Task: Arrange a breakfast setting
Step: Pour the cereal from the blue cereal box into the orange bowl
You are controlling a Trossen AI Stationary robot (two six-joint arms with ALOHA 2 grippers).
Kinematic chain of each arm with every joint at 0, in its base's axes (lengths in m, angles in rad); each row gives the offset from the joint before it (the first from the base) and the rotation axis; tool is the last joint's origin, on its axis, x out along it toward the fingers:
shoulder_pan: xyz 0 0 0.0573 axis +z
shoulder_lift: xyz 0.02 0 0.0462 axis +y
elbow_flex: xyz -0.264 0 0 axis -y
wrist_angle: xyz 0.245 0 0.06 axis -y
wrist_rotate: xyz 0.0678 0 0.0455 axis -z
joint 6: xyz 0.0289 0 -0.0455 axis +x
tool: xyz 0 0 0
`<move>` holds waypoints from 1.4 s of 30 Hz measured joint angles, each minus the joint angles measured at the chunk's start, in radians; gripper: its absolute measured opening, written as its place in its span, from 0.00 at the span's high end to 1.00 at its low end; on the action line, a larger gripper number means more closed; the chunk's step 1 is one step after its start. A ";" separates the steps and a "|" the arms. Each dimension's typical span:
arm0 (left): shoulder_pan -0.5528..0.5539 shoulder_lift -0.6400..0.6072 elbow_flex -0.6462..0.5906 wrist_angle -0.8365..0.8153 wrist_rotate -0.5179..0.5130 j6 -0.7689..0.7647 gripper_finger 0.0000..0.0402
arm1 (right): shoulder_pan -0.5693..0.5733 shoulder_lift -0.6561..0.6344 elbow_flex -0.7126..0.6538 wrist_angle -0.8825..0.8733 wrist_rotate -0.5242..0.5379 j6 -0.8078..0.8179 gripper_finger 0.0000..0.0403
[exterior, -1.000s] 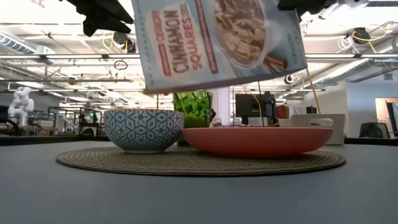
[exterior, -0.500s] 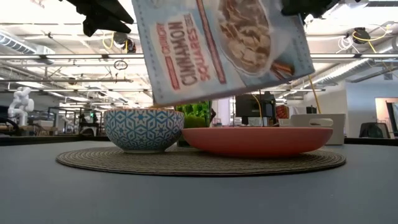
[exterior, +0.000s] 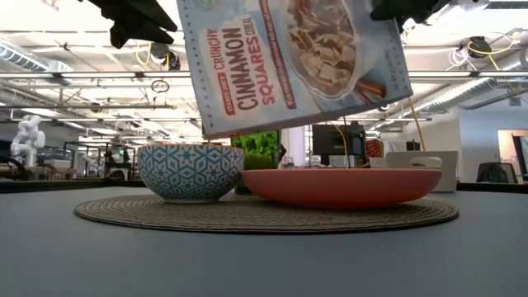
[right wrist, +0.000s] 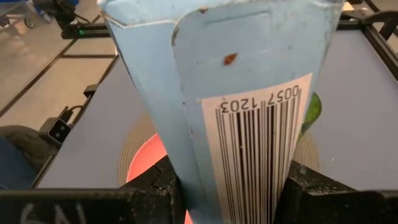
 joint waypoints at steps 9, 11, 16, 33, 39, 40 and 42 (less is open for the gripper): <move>0.000 0.000 0.000 0.000 0.000 0.000 0.61 | 0.000 0.005 0.000 -0.004 0.000 -0.004 0.64; 0.000 0.000 0.000 0.000 0.000 0.000 0.61 | 0.000 0.004 0.000 0.027 -0.001 -0.004 0.64; 0.000 0.000 0.000 0.000 0.000 -0.004 0.61 | 0.000 0.000 0.000 0.000 -0.002 -0.004 0.64; 0.000 0.000 0.000 0.000 0.000 -0.019 0.61 | 0.000 0.003 -0.001 0.002 0.000 -0.004 0.64; 0.000 0.000 0.000 0.000 0.000 -0.022 0.61 | 0.000 0.000 -0.001 0.018 -0.005 -0.004 0.64; 0.000 0.000 0.000 0.000 0.000 -0.022 0.61 | 0.000 0.000 -0.001 0.005 -0.003 -0.004 0.64; 0.000 0.000 0.000 0.000 0.000 -0.022 0.61 | 0.000 0.002 -0.001 -0.022 0.000 -0.004 0.64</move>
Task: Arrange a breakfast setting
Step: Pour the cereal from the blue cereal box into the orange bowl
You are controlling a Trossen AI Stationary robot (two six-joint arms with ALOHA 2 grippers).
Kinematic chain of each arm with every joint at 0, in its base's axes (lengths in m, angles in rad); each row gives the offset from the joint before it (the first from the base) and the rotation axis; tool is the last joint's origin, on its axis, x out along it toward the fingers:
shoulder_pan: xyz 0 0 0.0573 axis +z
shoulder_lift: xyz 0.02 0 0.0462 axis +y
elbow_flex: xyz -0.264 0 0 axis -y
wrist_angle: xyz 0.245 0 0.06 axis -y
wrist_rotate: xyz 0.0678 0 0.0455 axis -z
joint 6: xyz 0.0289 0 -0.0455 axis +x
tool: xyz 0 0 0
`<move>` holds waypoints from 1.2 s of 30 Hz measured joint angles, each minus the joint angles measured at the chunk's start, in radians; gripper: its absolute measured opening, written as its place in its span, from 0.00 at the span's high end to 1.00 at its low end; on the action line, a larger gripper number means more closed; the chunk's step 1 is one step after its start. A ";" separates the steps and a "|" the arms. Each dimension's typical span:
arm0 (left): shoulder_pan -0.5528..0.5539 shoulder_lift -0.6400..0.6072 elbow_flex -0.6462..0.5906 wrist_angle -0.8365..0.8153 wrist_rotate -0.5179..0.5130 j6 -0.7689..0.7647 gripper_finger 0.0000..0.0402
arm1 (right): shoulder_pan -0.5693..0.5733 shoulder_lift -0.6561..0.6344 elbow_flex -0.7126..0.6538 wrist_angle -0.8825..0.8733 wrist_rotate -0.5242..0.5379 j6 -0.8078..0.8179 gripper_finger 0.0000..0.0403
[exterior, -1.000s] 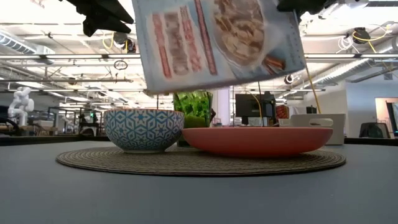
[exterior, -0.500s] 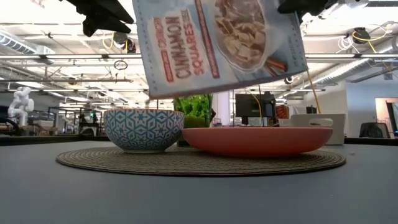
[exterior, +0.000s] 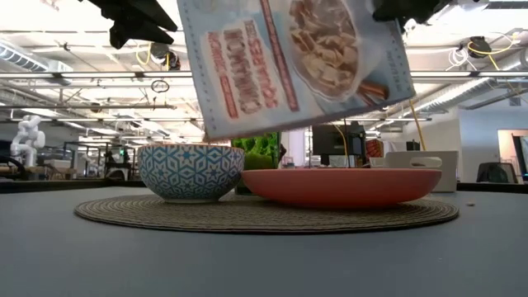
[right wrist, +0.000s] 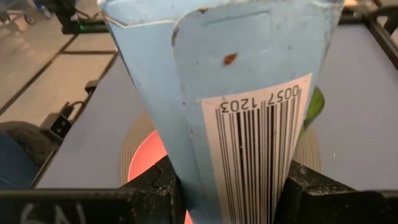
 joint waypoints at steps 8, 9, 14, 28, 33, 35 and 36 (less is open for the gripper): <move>0.000 0.000 0.000 0.000 0.000 0.000 0.61 | 0.000 0.003 0.000 0.027 -0.001 0.000 0.64; 0.000 0.000 0.000 0.000 0.000 0.000 0.61 | 0.000 0.003 0.000 0.012 -0.001 0.000 0.64; 0.000 0.000 0.000 0.000 0.000 0.001 0.61 | 0.000 0.008 0.000 0.027 0.000 0.000 0.64; 0.000 0.000 0.000 0.000 0.000 0.002 0.61 | 0.000 0.007 0.000 0.064 -0.002 0.000 0.64; 0.000 0.000 0.000 0.000 0.000 0.002 0.61 | 0.000 0.008 0.000 0.006 0.000 0.000 0.64; 0.000 0.000 0.000 0.000 0.000 0.003 0.61 | 0.000 0.008 0.000 0.005 0.001 0.000 0.64; 0.000 0.000 0.000 0.000 0.000 0.005 0.61 | 0.000 0.008 0.000 0.016 0.001 0.000 0.64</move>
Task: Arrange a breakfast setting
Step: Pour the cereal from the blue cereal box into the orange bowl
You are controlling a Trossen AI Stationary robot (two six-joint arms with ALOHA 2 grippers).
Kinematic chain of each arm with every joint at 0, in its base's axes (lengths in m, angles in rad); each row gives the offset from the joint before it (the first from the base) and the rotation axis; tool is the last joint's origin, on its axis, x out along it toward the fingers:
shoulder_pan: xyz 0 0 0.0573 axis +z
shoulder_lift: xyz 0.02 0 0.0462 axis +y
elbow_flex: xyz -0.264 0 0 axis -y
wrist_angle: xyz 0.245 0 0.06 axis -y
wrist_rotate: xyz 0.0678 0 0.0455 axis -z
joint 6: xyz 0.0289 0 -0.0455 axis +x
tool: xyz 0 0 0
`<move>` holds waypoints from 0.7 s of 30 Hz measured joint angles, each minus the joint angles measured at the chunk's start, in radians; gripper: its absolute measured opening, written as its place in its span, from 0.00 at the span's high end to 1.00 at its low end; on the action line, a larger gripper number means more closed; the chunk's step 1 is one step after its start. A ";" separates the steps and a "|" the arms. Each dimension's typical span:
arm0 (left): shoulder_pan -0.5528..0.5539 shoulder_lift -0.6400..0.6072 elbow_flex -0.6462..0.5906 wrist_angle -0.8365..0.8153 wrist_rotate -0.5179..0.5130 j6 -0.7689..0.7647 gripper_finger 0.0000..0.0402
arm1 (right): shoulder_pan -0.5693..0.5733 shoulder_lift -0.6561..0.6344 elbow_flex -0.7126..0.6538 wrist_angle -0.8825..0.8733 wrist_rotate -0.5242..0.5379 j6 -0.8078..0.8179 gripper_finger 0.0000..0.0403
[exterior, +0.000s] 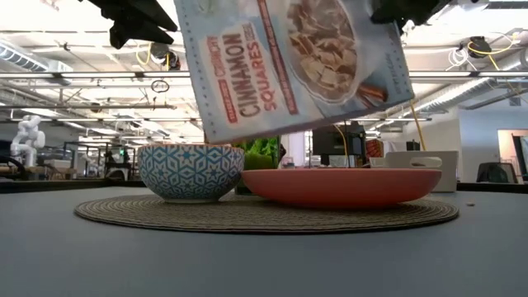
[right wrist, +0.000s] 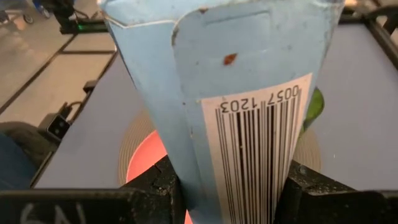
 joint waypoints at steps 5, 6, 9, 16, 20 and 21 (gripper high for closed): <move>0.000 0.000 0.000 0.000 0.000 -0.001 0.61 | 0.000 -0.001 0.000 0.037 -0.001 0.000 0.64; 0.000 0.000 0.000 0.000 0.000 -0.002 0.61 | 0.000 -0.001 0.000 0.028 -0.001 0.000 0.64; 0.000 0.000 0.000 0.000 0.000 -0.002 0.61 | 0.000 -0.001 0.000 -0.009 -0.001 0.000 0.64; 0.000 0.000 0.000 0.000 0.000 -0.002 0.61 | 0.000 -0.004 0.000 0.043 -0.001 0.000 0.64; 0.000 0.000 0.000 0.000 0.000 -0.002 0.61 | 0.000 -0.004 0.000 -0.006 -0.001 0.000 0.64; 0.000 0.000 0.000 0.000 0.000 -0.002 0.61 | 0.000 -0.004 0.000 -0.010 -0.001 0.000 0.64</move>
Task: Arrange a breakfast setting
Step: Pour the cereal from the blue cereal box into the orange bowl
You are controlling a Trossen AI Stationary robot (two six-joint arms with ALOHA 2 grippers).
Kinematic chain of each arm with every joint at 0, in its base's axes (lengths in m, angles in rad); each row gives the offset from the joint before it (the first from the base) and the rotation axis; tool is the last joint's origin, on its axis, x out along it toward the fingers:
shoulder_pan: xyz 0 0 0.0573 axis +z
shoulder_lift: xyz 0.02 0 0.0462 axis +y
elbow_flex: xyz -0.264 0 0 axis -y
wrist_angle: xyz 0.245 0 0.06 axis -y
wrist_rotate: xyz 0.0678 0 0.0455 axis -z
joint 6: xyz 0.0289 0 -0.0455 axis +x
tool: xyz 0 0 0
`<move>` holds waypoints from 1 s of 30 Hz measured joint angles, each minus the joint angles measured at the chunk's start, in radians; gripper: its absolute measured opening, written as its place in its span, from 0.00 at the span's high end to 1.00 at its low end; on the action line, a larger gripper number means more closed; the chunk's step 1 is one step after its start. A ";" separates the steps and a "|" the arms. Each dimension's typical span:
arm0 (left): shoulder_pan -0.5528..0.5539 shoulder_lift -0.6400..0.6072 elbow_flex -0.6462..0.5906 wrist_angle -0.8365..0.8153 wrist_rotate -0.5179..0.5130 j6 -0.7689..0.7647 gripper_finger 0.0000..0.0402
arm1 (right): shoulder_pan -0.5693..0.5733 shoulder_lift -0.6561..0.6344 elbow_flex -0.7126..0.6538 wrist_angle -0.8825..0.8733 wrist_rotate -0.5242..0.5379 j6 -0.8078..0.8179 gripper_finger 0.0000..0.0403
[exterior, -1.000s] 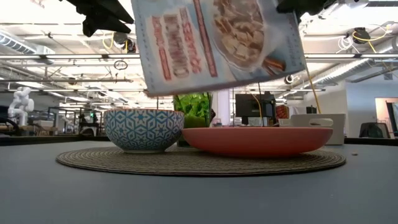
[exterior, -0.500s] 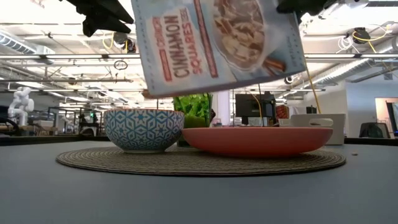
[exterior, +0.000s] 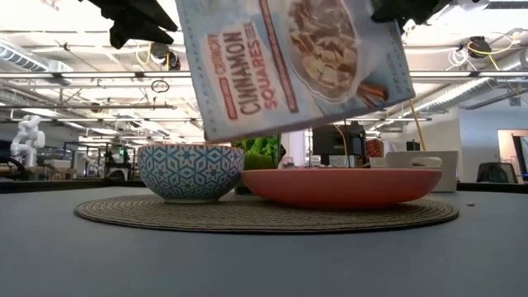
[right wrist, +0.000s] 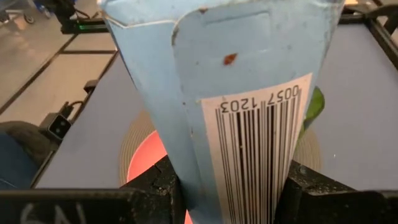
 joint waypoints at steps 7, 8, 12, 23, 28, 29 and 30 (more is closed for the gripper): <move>0.000 0.000 0.000 0.000 0.000 -0.003 0.61 | 0.000 -0.004 0.000 0.041 0.000 0.000 0.64; 0.000 0.000 0.000 0.000 0.000 -0.003 0.61 | 0.000 -0.004 0.000 0.034 0.000 0.000 0.64; 0.000 0.000 0.000 0.000 0.000 -0.003 0.61 | 0.000 -0.004 0.000 -0.014 0.000 0.000 0.64; 0.000 0.000 0.000 0.000 0.000 0.000 0.61 | 0.000 -0.008 0.000 -0.008 -0.002 -0.001 0.64; 0.000 0.000 0.000 0.000 0.000 0.008 0.61 | 0.000 -0.007 0.000 0.044 -0.002 0.000 0.64; 0.000 0.000 0.000 0.000 0.000 0.007 0.61 | 0.000 -0.008 0.000 0.046 -0.002 0.000 0.64; 0.000 0.000 0.000 0.000 0.000 0.004 0.61 | 0.000 -0.008 0.000 0.040 -0.002 0.000 0.64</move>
